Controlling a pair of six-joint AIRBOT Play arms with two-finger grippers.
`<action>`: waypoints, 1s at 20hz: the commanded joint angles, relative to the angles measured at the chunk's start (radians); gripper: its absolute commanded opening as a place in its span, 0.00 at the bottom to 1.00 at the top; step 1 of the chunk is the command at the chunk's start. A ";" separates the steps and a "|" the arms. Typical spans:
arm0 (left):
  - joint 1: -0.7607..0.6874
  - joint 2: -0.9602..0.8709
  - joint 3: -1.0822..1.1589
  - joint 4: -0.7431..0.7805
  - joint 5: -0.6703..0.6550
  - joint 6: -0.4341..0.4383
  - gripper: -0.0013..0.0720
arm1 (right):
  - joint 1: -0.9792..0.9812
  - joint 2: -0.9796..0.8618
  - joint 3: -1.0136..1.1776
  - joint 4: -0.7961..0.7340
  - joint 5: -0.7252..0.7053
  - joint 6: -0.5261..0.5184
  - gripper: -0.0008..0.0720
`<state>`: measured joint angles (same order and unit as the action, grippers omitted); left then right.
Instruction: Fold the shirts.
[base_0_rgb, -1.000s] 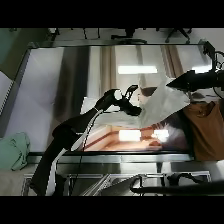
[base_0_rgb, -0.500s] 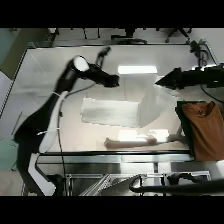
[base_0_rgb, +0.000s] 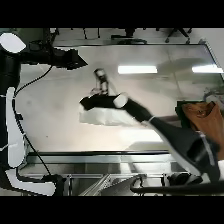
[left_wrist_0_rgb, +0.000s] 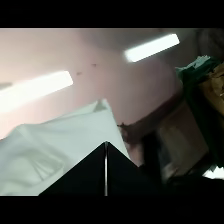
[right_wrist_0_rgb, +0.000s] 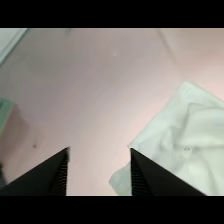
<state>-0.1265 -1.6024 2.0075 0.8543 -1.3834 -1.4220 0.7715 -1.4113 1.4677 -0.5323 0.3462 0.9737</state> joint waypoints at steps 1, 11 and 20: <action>0.005 0.014 0.000 -0.012 -0.039 0.016 0.04 | 0.157 -0.105 0.002 -0.005 -0.341 -0.166 0.48; 0.044 0.014 0.000 -0.012 -0.092 0.034 0.04 | -0.451 0.160 0.002 -0.233 0.661 0.308 0.78; 0.044 0.012 -0.001 -0.010 -0.101 0.034 0.04 | -0.652 -0.013 -0.113 -0.314 0.784 0.374 0.85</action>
<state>-0.0837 -1.5890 2.0071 0.8433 -1.4857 -1.3876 0.1406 -1.3560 1.3773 -0.8497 1.0969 1.3399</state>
